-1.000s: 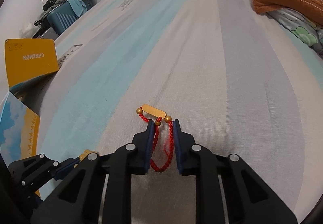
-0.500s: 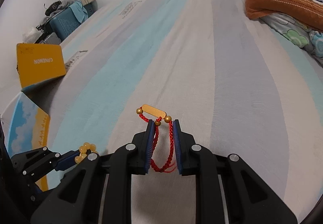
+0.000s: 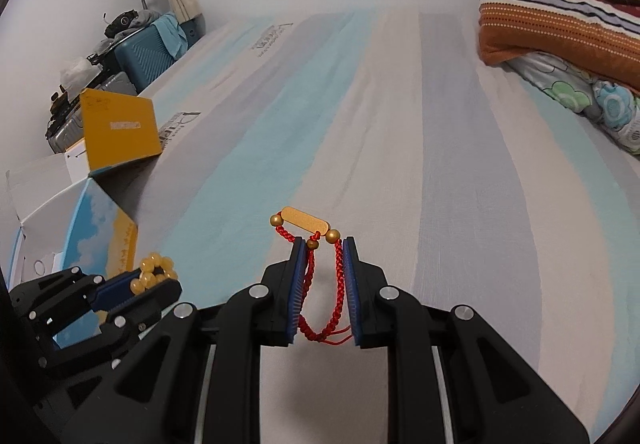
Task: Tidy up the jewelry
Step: 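Carry amber beads with left tool while right tool carries gold-bar bracelet to box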
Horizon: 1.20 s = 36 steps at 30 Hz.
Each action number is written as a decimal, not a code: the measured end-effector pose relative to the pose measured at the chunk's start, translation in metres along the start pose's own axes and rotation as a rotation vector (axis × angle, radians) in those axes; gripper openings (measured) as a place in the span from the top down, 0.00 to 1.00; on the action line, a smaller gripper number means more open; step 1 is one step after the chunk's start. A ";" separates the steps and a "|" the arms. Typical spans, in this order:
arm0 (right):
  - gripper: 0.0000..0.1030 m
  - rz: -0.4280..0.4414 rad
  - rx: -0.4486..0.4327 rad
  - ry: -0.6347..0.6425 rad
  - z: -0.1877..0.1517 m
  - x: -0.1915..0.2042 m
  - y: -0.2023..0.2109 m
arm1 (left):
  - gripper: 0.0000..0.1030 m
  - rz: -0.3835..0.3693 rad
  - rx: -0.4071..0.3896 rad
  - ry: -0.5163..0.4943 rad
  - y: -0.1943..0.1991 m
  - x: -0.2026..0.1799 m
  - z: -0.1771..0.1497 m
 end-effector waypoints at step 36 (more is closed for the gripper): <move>0.81 0.189 -0.056 0.278 0.008 0.297 0.038 | 0.83 0.241 -0.097 0.276 0.158 0.227 -0.062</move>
Point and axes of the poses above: each gripper's, at about its wrist camera, not at the fingertips, and y roughly against the way its jaws point, x to its left, z to its top, the point moved 2 cm from there along -y, roughly the way its jaws point, and after that the axes turned 10 degrees about y, right-handed, at the moved point
